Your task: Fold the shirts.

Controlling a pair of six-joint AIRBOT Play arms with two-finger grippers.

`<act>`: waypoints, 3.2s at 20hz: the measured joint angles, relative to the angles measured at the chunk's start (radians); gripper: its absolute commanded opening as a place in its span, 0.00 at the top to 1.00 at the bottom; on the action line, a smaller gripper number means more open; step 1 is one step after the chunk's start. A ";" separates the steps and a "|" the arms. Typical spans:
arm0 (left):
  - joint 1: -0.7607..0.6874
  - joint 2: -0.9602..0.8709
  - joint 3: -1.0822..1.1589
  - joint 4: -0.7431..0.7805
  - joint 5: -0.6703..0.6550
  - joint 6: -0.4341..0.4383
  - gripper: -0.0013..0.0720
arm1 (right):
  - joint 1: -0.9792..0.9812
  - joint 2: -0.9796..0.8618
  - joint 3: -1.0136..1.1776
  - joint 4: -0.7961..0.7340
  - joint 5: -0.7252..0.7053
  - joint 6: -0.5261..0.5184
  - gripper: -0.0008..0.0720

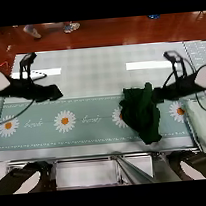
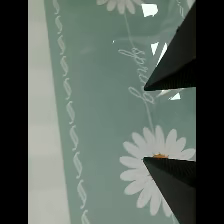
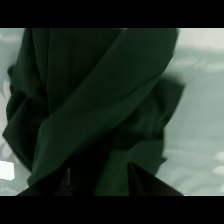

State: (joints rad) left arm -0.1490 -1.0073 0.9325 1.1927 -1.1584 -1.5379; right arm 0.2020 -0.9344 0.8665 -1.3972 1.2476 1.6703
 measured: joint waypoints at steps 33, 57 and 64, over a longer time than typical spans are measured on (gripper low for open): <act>0.282 0.410 -0.164 -0.012 -0.036 -0.019 0.29 | 0.013 -0.061 0.889 0.472 -0.042 -0.262 0.96; 0.286 0.416 -0.189 -0.006 -0.021 0.011 0.29 | 0.595 -0.564 0.535 0.431 -0.179 -0.165 0.40; 0.286 0.389 -0.280 -0.068 -0.025 0.020 0.29 | 0.399 -0.523 0.532 0.453 -0.158 -0.171 0.43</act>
State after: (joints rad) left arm 0.1371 -0.6178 0.6525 1.1248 -1.1831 -1.5181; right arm 0.6006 -1.4578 1.3983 -0.9443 1.0893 1.4994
